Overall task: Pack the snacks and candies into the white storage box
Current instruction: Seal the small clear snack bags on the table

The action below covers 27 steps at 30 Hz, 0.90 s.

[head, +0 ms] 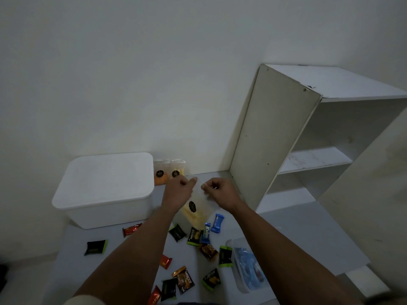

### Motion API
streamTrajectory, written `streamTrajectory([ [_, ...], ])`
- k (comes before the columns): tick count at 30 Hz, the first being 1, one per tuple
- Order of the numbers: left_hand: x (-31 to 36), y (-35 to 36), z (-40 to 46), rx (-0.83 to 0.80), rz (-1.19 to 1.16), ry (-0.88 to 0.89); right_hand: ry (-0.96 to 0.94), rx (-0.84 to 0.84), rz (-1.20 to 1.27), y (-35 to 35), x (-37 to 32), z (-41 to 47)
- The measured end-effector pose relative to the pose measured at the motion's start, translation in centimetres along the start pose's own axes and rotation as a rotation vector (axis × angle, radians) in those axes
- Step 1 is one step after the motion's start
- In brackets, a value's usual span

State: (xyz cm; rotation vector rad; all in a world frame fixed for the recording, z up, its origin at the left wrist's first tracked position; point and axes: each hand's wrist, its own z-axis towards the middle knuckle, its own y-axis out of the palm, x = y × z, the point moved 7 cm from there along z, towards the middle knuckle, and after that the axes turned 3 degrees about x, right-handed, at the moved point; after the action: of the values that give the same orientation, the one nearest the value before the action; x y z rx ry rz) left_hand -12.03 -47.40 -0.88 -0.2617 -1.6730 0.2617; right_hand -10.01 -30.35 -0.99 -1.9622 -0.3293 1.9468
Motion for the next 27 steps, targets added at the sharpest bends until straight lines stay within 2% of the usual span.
streamTrajectory([
  [2, -0.1, 1.7, -0.5, -0.143, -0.176, -0.116, -0.045, -0.004, 0.04, 0.4, -0.7, -0.2],
  [6, 0.3, 1.8, -0.5, -0.166, -0.253, -0.132, -0.076, -0.018, 0.087, 0.8, -1.6, -0.6],
  [10, 0.2, 1.7, -0.5, -0.229, -0.296, -0.157, -0.016, -0.043, 0.198, 0.9, -1.7, -1.1],
  [14, 0.1, 1.7, -0.7, -0.262, -0.329, -0.155, -0.004, -0.045, 0.199, 1.0, -1.5, -1.1],
  [21, 0.1, 1.5, -0.7, -0.277, -0.243, -0.112, 0.027, -0.051, 0.188, 1.0, -1.5, -1.2],
  [27, 0.4, 1.6, -0.6, -0.362, -0.114, -0.06, 0.141, -0.005, 0.24, 1.1, -0.8, -1.4],
])
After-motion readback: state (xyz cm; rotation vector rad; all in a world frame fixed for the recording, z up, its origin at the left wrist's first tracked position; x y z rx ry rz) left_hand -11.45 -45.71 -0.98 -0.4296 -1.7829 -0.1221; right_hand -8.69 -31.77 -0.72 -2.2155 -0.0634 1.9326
